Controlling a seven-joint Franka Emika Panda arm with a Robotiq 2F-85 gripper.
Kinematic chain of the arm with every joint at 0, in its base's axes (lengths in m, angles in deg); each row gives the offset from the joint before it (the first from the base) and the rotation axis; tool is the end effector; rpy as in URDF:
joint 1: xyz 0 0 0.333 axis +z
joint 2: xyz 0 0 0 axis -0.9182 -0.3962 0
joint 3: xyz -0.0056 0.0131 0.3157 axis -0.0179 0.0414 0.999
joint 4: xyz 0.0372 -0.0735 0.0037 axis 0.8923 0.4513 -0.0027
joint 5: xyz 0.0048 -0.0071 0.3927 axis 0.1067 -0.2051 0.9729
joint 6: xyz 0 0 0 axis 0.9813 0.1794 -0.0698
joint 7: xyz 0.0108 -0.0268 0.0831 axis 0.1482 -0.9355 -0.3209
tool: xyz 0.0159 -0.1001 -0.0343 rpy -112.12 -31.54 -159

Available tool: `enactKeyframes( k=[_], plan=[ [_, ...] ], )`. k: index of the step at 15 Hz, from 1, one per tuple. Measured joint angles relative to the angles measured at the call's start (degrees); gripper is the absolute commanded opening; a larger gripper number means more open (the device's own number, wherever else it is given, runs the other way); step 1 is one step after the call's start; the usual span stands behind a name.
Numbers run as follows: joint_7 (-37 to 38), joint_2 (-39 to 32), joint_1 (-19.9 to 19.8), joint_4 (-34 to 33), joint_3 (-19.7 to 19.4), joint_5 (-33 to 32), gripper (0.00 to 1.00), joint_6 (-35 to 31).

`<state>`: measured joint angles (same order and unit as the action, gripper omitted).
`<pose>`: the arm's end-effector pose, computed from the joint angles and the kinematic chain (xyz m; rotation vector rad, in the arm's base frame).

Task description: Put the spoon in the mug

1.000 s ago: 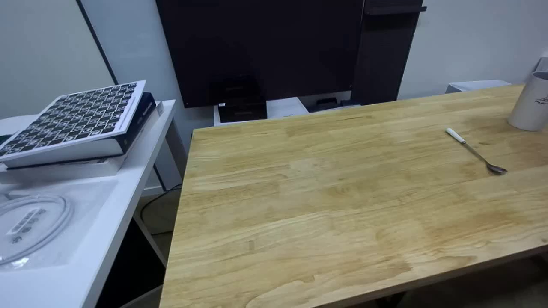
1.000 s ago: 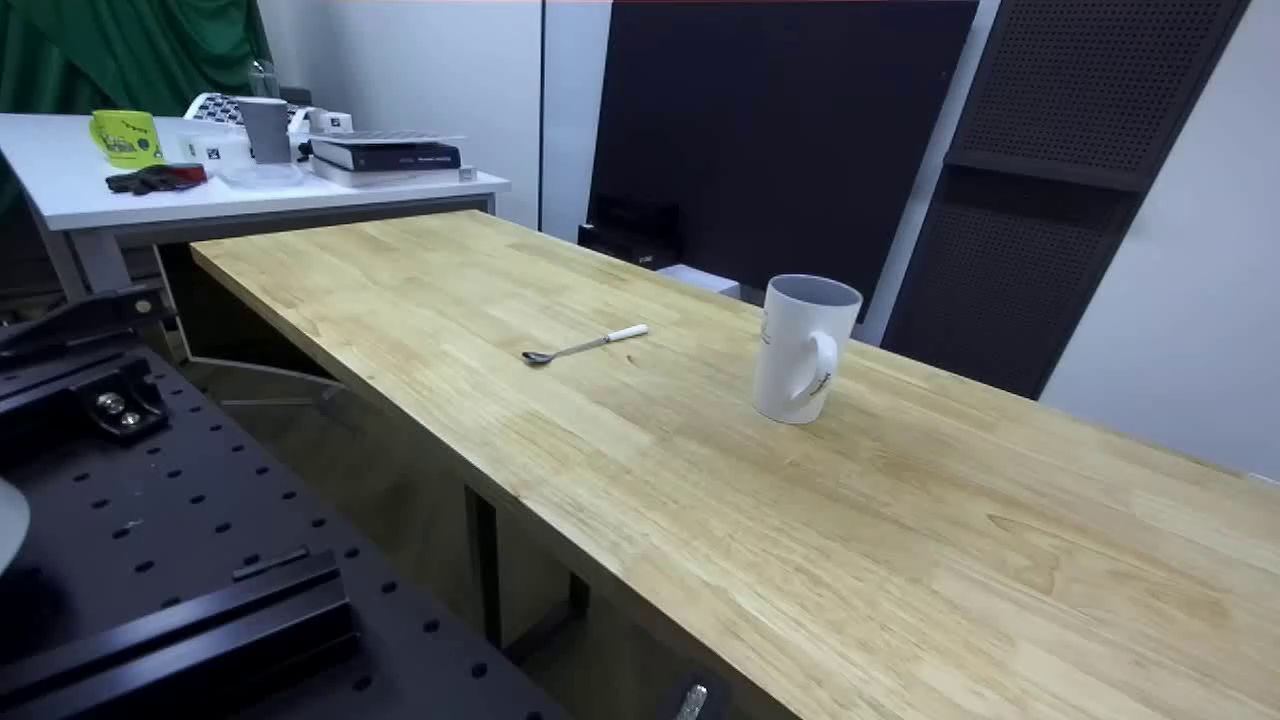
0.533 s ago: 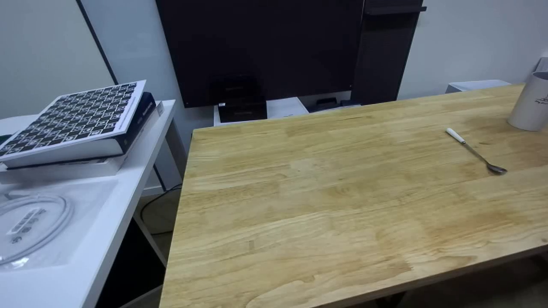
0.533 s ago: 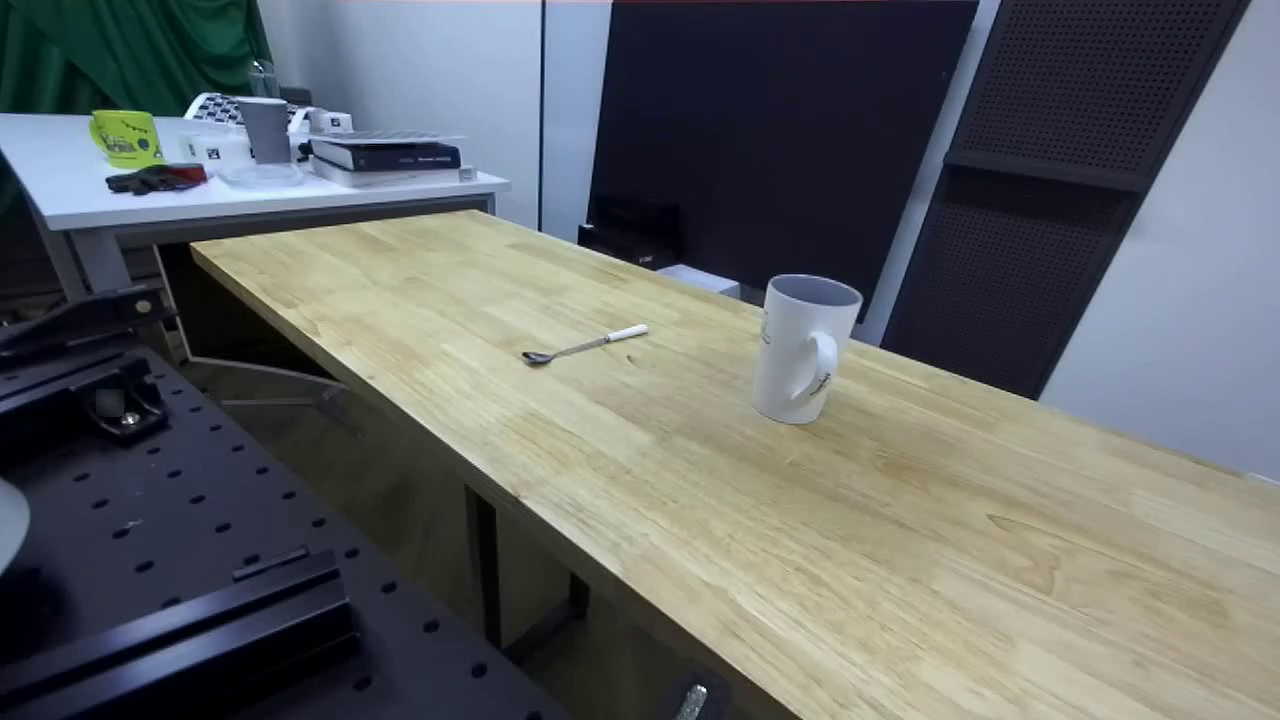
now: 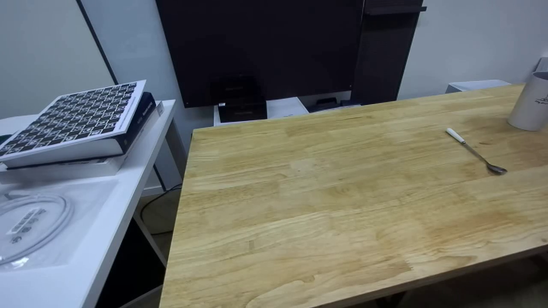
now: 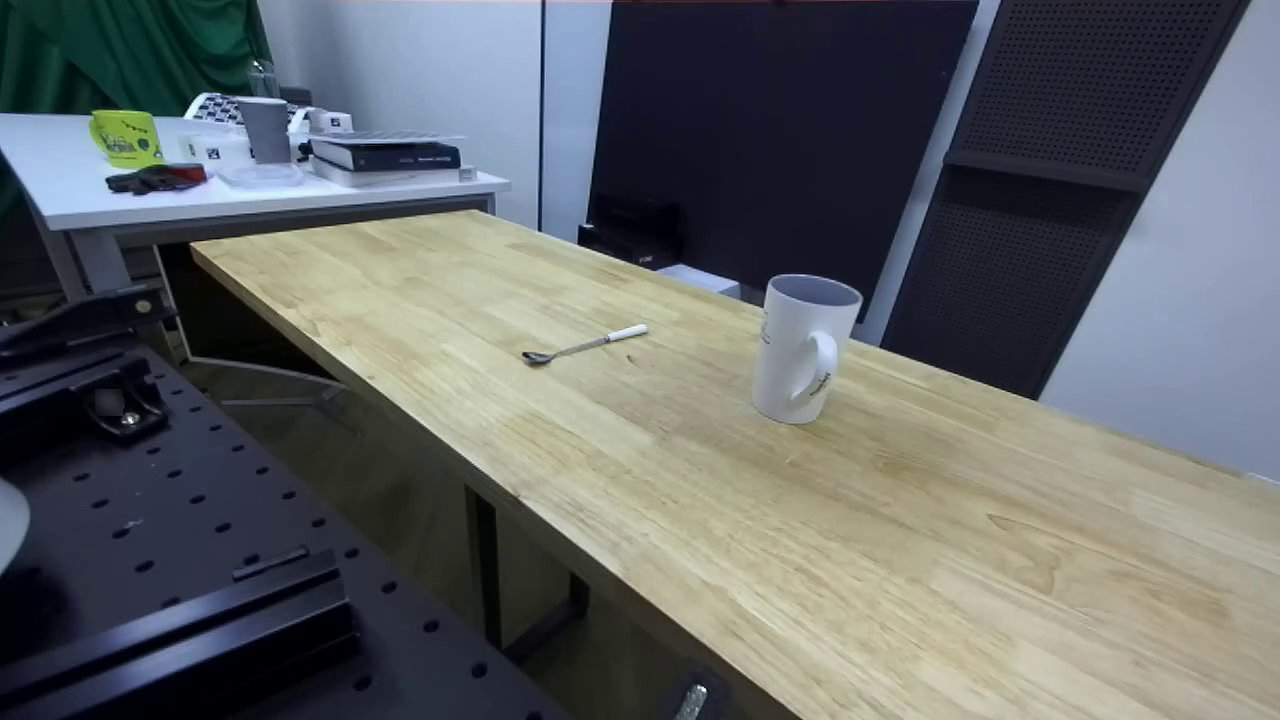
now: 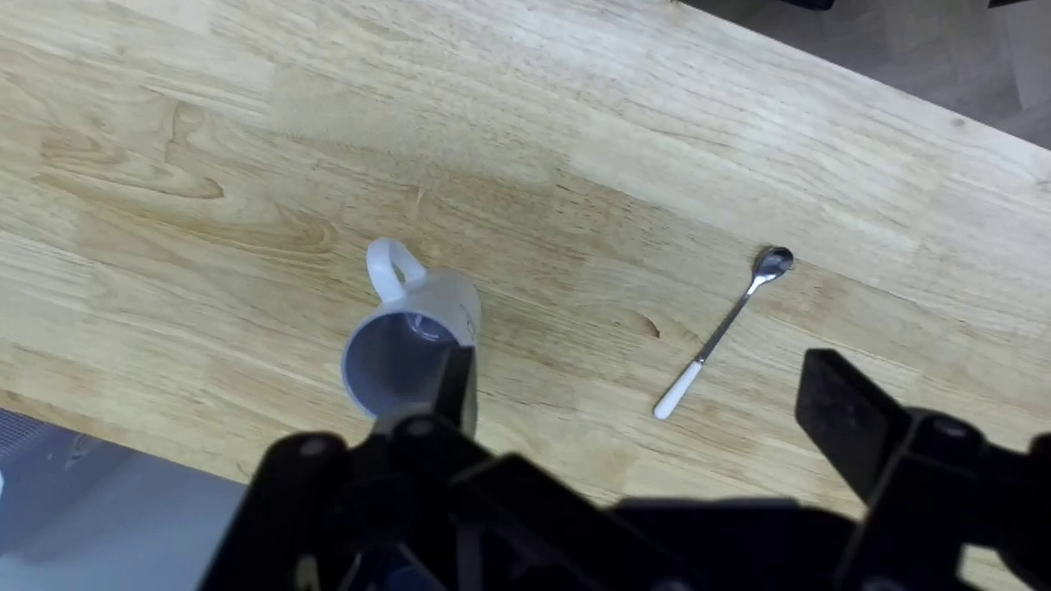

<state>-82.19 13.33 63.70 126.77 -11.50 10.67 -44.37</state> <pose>0.4321 -0.0867 0.3898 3.0633 0.3925 0.0183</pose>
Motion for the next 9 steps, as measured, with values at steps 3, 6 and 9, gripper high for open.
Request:
enactKeyframes(
  k=[3,6,9],
  plan=[
    [2.7,-4.1,1.3,-1.4,2.7,0.3,1.0,-2.2],
    [7.2,-10.5,2.2,-4.7,5.0,0.4,1.0,-3.4],
    [13.0,-18.6,2.8,-10.0,6.8,0.4,1.0,-3.4]
  ],
)
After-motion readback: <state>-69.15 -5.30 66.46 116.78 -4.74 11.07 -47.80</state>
